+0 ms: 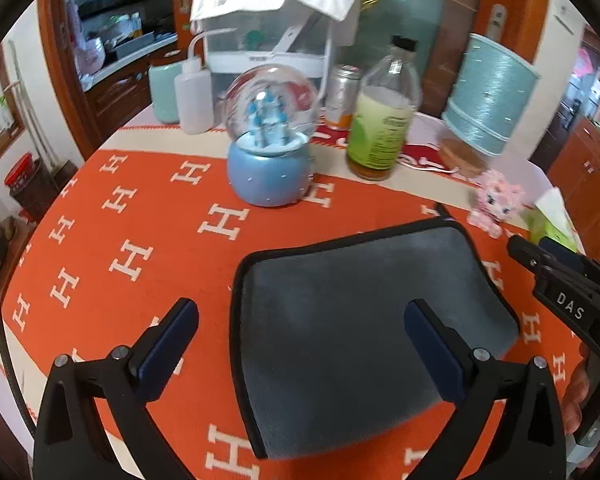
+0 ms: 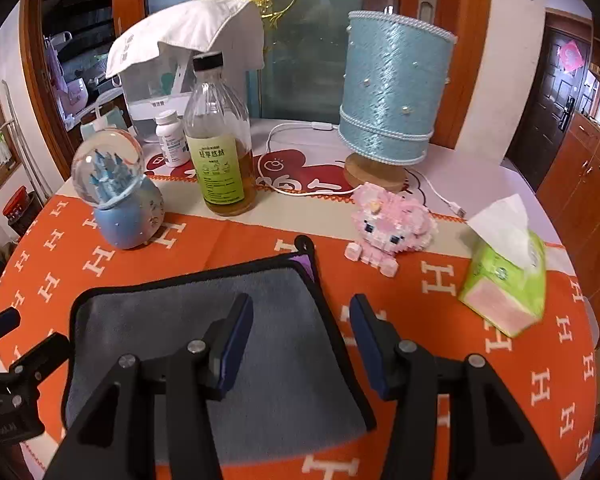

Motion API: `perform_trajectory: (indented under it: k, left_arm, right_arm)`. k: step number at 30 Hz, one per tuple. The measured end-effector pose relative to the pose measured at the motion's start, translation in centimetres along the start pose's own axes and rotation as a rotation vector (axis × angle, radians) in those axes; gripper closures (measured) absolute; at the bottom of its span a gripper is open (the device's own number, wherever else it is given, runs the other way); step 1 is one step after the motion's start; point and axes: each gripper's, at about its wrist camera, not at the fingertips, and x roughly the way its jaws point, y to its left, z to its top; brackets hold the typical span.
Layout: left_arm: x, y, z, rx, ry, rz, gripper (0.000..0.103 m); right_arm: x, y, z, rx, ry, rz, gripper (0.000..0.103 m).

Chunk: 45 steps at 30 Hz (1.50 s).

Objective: Fold towel

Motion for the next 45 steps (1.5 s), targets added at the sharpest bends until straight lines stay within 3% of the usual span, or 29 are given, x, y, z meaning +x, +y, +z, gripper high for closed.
perform_trajectory:
  k: [4, 7, 14, 22, 25, 35, 45]
  left_arm:
    - [-1.8, -1.6, -0.5, 0.062, -0.007, 0.019, 0.001]
    - [-3.1, -2.3, -0.8, 0.081, -0.023, -0.004, 0.001]
    - [-6.8, -4.4, -2.0, 0.12, -0.055, -0.083, 0.001]
    - [-9.8, -5.3, -3.2, 0.134, -0.068, -0.112, 0.001]
    - [-10.8, -5.7, -3.8, 0.14, -0.056, -0.133, 0.001]
    - [-15.5, -7.1, -6.7, 0.172, -0.123, -0.141, 0.001]
    - [-18.0, -7.9, -7.0, 0.172, -0.149, -0.165, 0.001]
  right_arm:
    - [-2.2, -0.4, -0.7, 0.03, -0.004, 0.026, 0.05]
    - [-3.8, -0.6, -1.3, 0.059, -0.009, 0.046, 0.04]
    - [-7.7, -0.9, -3.1, 0.085, -0.024, 0.021, 0.032]
    - [-13.0, -2.3, -5.5, 0.118, -0.09, -0.031, 0.006]
    - [-14.4, -2.9, -6.3, 0.141, -0.1, -0.04, 0.003]
    - [-18.1, -4.4, -9.6, 0.175, -0.12, -0.04, 0.003]
    - [-21.5, -4.3, -10.5, 0.172, -0.163, -0.084, 0.003]
